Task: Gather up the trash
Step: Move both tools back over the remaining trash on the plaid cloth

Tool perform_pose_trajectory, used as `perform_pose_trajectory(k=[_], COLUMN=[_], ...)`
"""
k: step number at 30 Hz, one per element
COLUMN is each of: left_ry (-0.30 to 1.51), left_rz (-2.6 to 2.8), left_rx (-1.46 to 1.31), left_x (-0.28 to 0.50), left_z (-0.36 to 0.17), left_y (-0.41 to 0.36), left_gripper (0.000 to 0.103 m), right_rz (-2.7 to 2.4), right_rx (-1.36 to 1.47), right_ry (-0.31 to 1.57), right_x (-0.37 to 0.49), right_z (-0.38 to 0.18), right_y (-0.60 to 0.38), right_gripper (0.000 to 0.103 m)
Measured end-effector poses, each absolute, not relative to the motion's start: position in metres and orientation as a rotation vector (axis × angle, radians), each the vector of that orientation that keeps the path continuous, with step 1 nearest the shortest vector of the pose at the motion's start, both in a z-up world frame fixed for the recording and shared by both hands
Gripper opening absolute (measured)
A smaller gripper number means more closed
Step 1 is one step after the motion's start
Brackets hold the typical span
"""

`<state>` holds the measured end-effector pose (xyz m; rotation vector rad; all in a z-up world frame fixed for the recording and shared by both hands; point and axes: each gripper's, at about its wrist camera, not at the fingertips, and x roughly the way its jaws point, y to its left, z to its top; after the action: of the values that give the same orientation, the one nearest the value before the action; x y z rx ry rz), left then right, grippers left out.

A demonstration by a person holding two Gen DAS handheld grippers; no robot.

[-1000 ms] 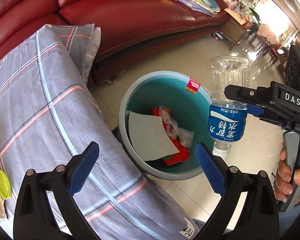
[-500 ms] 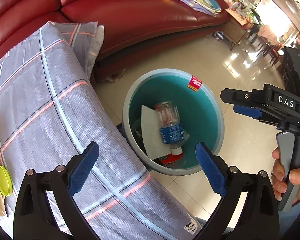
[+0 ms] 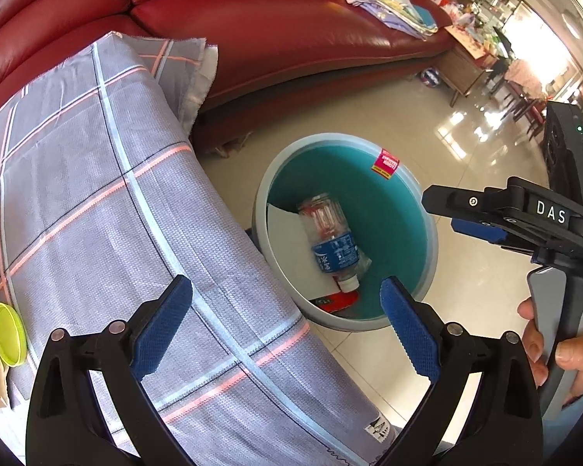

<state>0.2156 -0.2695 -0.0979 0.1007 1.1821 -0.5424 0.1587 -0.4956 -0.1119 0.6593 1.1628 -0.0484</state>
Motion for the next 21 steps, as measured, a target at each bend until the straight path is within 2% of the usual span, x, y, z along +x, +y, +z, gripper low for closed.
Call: perform_pose_trajectory(k=[21], left_ry=[1.115], left_rz=[-0.430], left_rx=[-0.026], left_x=[0.188], left_z=[-0.073], left_y=[-0.153], left_gripper=[0.099], right_rz=[0.044], right_rx=[0.533], right_ry=[1.182], right_x=[0.157], right_z=[-0.079], right_y=[-0.394], right_gripper=[0.089])
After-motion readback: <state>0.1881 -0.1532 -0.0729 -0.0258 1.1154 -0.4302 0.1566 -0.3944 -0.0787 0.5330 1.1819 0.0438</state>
